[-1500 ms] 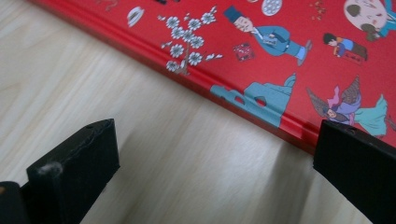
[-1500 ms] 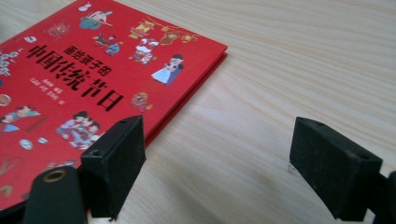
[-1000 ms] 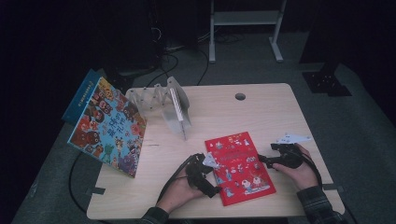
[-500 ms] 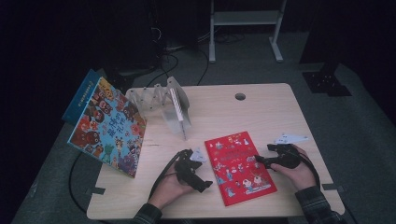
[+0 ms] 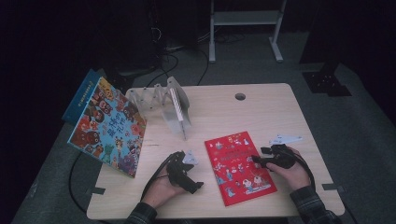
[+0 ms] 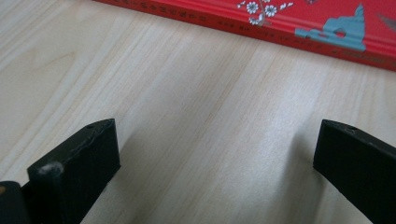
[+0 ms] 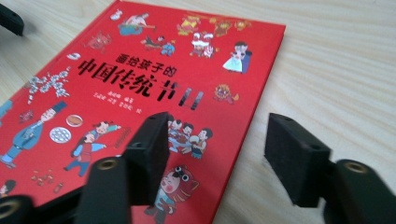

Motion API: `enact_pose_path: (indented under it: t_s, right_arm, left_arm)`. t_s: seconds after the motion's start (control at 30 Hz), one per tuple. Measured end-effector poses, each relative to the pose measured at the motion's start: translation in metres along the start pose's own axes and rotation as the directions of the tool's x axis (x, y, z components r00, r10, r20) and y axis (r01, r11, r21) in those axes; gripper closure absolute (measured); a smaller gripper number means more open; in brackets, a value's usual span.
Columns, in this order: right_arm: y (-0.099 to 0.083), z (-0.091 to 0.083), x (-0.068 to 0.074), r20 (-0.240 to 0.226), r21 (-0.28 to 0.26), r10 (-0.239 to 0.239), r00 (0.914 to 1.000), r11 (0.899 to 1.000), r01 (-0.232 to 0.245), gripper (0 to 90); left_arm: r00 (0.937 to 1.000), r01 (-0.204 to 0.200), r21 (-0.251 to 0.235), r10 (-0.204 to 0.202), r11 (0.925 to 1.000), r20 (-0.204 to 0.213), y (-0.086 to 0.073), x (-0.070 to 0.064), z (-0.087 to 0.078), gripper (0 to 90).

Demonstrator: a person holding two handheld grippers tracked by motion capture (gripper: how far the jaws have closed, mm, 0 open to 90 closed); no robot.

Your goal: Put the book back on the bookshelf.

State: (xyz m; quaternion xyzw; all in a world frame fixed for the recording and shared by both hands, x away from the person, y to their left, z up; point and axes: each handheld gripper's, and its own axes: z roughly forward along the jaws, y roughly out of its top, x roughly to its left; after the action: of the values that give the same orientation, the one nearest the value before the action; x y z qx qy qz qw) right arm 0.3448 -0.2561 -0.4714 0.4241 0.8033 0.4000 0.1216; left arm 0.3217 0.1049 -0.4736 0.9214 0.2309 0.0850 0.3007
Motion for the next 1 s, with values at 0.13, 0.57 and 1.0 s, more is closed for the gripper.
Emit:
enact_pose_path:
  t_s: [0.13,0.57,1.0]
  right_arm:
    - [0.000,0.002,0.000,-0.008,0.014,0.014,0.9999,1.000,-0.014,46.8]
    - [-0.001,0.007,-0.002,-0.038,0.017,0.059,0.9975,0.998,-0.058,50.1]
    - [0.006,0.020,0.013,-0.053,0.013,0.032,0.9981,0.999,-0.032,50.0]
  left_arm:
    - [1.0000,-0.007,-0.046,0.008,0.9989,0.004,-0.005,0.000,0.000,0.0]
    - [0.9987,-0.043,-0.049,0.044,0.9979,0.025,0.005,-0.006,0.006,0.0]
    - [0.9965,-0.049,-0.061,0.053,0.9970,0.065,0.014,-0.016,0.012,0.0]
